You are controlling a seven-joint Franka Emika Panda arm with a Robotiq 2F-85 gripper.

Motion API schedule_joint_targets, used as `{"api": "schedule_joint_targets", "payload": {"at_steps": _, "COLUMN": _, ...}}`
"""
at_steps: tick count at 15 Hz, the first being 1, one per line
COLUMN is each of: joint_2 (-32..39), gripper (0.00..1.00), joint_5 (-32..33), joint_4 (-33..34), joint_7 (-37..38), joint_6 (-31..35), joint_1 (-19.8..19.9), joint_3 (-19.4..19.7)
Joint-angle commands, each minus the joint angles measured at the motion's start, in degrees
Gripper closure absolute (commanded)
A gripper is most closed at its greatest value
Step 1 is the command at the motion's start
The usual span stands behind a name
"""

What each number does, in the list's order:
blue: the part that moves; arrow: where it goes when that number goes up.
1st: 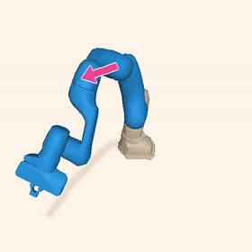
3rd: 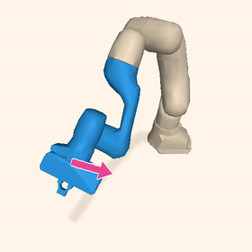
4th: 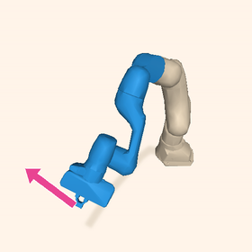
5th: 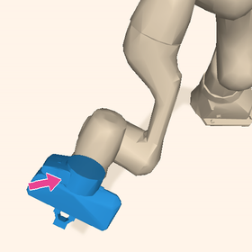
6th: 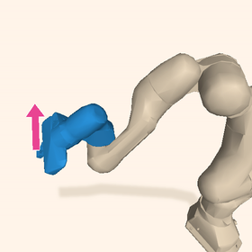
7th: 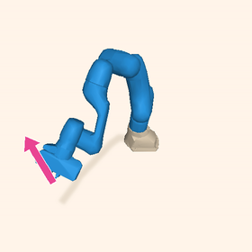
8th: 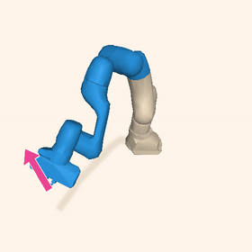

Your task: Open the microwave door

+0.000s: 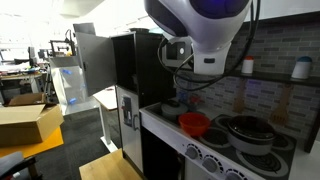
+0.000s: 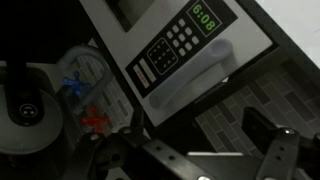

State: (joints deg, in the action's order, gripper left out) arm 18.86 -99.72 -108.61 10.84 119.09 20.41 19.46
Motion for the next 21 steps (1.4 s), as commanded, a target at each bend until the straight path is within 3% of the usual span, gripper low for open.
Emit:
{"api": "schedule_joint_targets", "payload": {"at_steps": 1, "joint_2": 2.49, "gripper": 0.00, "joint_5": -1.22, "joint_4": 3.15, "joint_7": 0.77, "joint_6": -4.28, "joint_1": 2.15, "joint_3": -0.81}}
{"api": "schedule_joint_targets", "payload": {"at_steps": 7, "joint_2": 5.87, "gripper": 0.00, "joint_5": -1.89, "joint_4": 5.89, "joint_7": 3.95, "joint_6": -10.42, "joint_1": 3.73, "joint_3": -1.28}}
{"api": "schedule_joint_targets", "payload": {"at_steps": 21, "joint_2": 7.45, "gripper": 0.00, "joint_5": 0.10, "joint_4": 6.79, "joint_7": 10.82, "joint_6": -17.83, "joint_1": 5.24, "joint_3": -1.01}}
